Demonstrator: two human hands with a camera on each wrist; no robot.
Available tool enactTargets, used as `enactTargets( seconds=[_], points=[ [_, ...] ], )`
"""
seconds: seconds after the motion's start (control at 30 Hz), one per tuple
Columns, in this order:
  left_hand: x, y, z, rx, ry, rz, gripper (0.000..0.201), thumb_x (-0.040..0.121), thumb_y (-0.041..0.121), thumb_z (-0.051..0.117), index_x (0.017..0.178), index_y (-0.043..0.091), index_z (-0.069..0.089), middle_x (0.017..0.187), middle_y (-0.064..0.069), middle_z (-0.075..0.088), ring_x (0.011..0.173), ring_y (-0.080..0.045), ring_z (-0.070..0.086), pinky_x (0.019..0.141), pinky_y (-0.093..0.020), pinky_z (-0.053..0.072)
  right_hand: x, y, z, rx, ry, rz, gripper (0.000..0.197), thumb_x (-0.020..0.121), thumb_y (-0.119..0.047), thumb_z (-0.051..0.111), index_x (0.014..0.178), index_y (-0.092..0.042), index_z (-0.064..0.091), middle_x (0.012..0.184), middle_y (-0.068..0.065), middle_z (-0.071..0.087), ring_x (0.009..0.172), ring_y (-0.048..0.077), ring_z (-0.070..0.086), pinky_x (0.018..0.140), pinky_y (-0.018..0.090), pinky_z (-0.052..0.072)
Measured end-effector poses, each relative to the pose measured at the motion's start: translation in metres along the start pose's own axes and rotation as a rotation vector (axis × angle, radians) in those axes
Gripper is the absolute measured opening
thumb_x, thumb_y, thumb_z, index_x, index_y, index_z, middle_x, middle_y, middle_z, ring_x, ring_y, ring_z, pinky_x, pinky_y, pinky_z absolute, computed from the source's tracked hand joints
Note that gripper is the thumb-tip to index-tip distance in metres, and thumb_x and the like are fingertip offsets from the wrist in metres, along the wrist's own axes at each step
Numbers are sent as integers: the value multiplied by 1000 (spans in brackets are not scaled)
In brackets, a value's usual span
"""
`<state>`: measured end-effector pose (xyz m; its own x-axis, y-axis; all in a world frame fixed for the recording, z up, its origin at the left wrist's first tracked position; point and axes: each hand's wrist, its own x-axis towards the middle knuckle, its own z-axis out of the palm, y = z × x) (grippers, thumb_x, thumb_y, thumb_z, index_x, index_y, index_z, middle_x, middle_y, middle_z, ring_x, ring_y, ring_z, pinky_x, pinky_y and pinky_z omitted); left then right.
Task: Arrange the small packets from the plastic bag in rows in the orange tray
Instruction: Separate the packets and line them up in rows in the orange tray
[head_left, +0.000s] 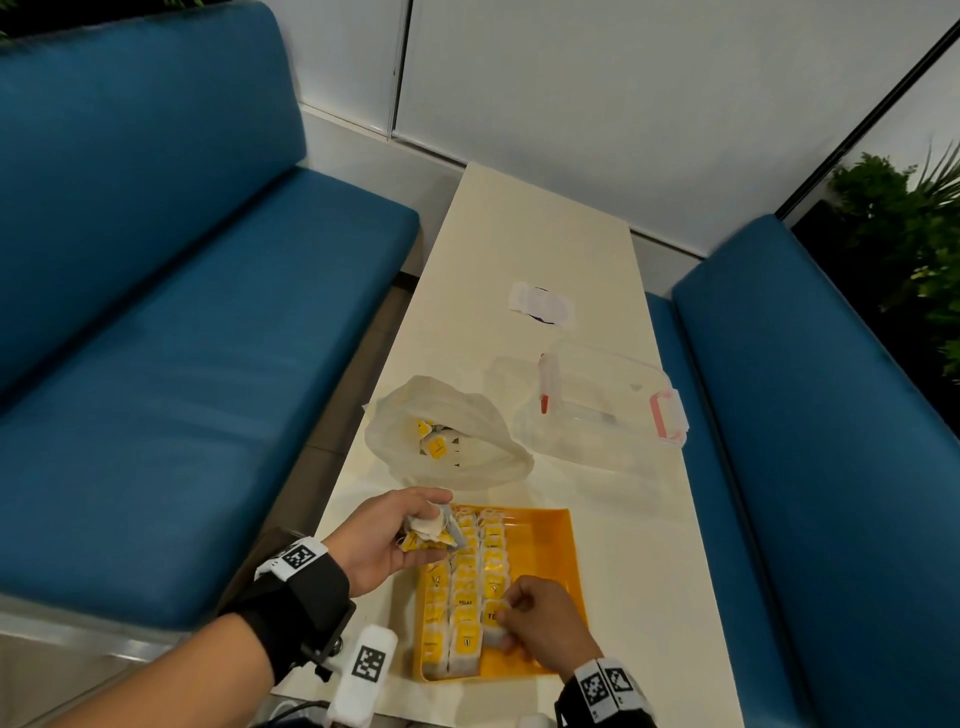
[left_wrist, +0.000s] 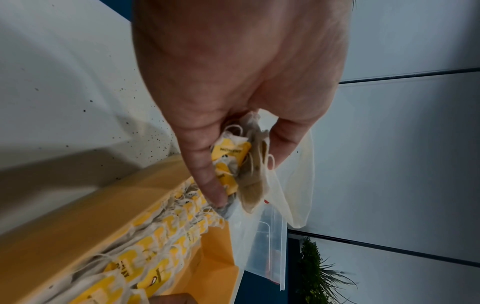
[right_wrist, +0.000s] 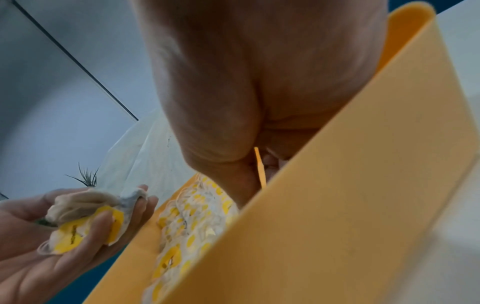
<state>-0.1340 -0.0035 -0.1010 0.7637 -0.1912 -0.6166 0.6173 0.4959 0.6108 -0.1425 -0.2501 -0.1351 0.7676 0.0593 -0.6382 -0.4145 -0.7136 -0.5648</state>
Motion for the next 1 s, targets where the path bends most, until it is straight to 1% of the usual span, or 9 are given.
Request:
enactTargets(
  seconds=[0.23, 0.4, 0.53, 0.63, 0.67, 0.73, 0.8, 0.9, 1.0],
  points=[
    [3, 0, -2, 12, 7, -2, 28, 92, 2, 57, 111, 9, 77, 130, -22, 63, 120, -41, 62, 81, -45, 61, 1, -5, 6, -41, 95, -22, 13, 85, -5, 68, 84, -13, 58, 72, 3, 63, 50, 12, 66, 46, 23, 50],
    [4, 0, -1, 11, 9, 3, 28, 92, 2, 57, 111, 8, 77, 129, -22, 63, 117, -39, 63, 79, -44, 61, 7, -7, 11, -120, 192, -30, 14, 80, -13, 71, 77, -21, 60, 76, 2, 68, 70, 23, 71, 62, 38, 60],
    [4, 2, 0, -1, 16, -10, 27, 93, 4, 58, 112, 8, 77, 130, -23, 64, 119, -41, 63, 79, -43, 61, 5, -11, 11, -179, 214, -61, 13, 81, -16, 71, 81, -21, 59, 78, -3, 65, 73, 19, 65, 69, 37, 58],
    [3, 5, 0, -37, 27, -21, 27, 93, 5, 58, 111, 7, 78, 131, -23, 63, 120, -43, 63, 79, -44, 61, -4, -26, 0, -225, 298, -236, 17, 83, -24, 73, 89, -27, 58, 85, -9, 58, 75, 6, 56, 67, 20, 49],
    [3, 6, 1, -46, 30, -27, 27, 94, 6, 57, 111, 6, 78, 132, -23, 63, 119, -43, 63, 79, -44, 61, -9, -35, -4, -197, 321, -335, 18, 82, -25, 75, 91, -30, 59, 85, -10, 57, 75, 8, 56, 68, 18, 48],
    [2, 8, 5, -62, 34, -41, 27, 94, 7, 56, 111, 5, 77, 130, -24, 64, 118, -43, 65, 79, -44, 62, -20, -57, -9, -116, 310, -534, 20, 80, -27, 77, 93, -33, 63, 84, -9, 57, 73, 13, 57, 67, 16, 48],
    [0, 10, 9, -89, 21, -56, 29, 96, 8, 54, 115, 3, 75, 126, -26, 67, 113, -44, 68, 80, -45, 62, -24, -75, -8, -123, 268, -669, 22, 79, -35, 75, 99, -32, 67, 85, -12, 55, 71, 12, 57, 66, 19, 49],
    [-1, 12, 15, -122, -6, -78, 32, 97, 10, 50, 120, 1, 71, 120, -27, 70, 103, -40, 72, 81, -45, 63, -20, -88, -1, -174, 254, -742, 22, 81, -28, 72, 103, -27, 70, 89, -15, 51, 73, 5, 55, 68, 18, 49],
    [0, 14, 17, -141, 1, -91, 33, 98, 11, 49, 121, 0, 71, 117, -25, 71, 96, -36, 73, 84, -46, 62, -14, -93, 3, -144, 277, -752, 14, 86, -15, 67, 96, -24, 73, 89, -13, 54, 76, 2, 57, 70, 16, 48]
  ],
)
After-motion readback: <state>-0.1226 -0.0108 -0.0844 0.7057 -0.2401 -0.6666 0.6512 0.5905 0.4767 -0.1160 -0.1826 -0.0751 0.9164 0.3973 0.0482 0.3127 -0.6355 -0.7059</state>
